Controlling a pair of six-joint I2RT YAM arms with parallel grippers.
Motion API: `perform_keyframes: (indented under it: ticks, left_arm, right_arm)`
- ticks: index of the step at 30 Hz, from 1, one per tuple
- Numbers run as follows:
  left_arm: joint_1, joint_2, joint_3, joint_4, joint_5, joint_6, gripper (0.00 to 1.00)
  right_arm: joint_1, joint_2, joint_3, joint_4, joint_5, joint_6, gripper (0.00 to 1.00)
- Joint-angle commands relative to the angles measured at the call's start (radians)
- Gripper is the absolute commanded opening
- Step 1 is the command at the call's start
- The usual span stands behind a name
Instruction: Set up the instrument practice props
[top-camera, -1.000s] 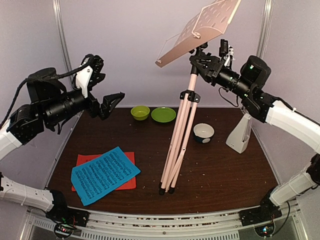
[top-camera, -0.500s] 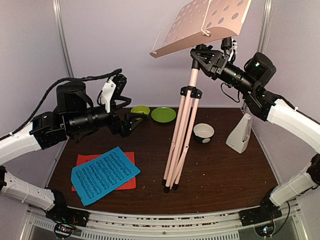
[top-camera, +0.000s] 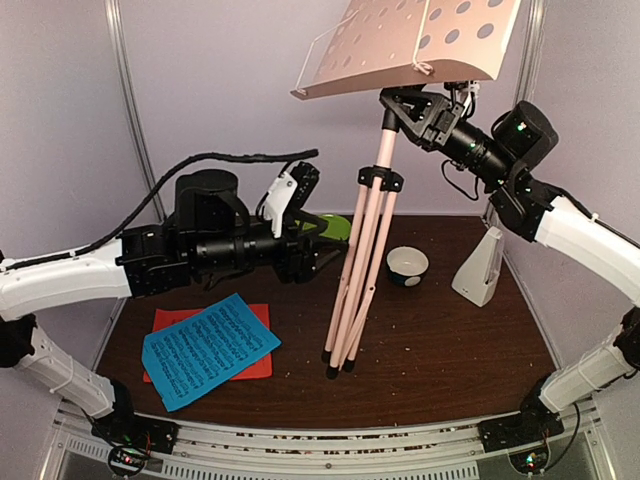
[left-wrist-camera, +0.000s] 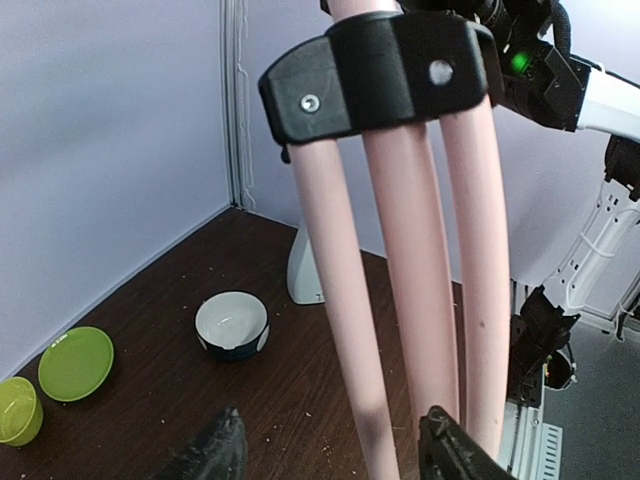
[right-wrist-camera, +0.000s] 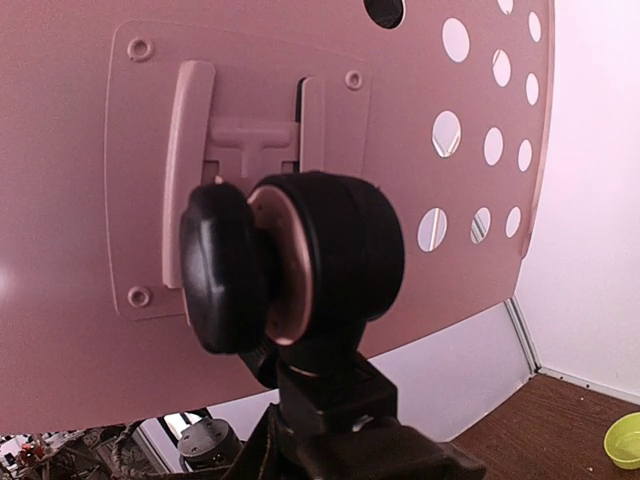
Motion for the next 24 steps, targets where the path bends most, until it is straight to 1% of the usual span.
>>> perform_keyframes:
  ticks: [1, 7, 11, 13, 19, 24]
  left_arm:
    - [-0.015, 0.047, 0.069, 0.071, 0.009, -0.022, 0.56]
    - [-0.017, 0.107, 0.103, 0.087, 0.007, -0.054, 0.46]
    - [-0.018, 0.132, 0.118, 0.069, -0.053, -0.052, 0.37]
    - [-0.018, 0.146, 0.129, 0.069, -0.059, -0.050, 0.33]
    - [-0.017, 0.207, 0.190, 0.042, -0.034, -0.034, 0.30]
    - [-0.016, 0.227, 0.204, 0.040, -0.049, -0.051, 0.25]
  right_arm:
    - [0.017, -0.070, 0.110, 0.247, 0.059, 0.016, 0.00]
    - [0.032, -0.069, 0.112, 0.240, 0.069, 0.010, 0.00]
    - [0.034, -0.086, 0.088, 0.241, 0.080, 0.009, 0.00]
    - [0.034, -0.094, 0.078, 0.241, 0.084, 0.009, 0.00]
    - [0.038, -0.118, 0.041, 0.245, 0.101, 0.017, 0.00]
    - [0.042, -0.139, 0.004, 0.262, 0.113, 0.027, 0.00]
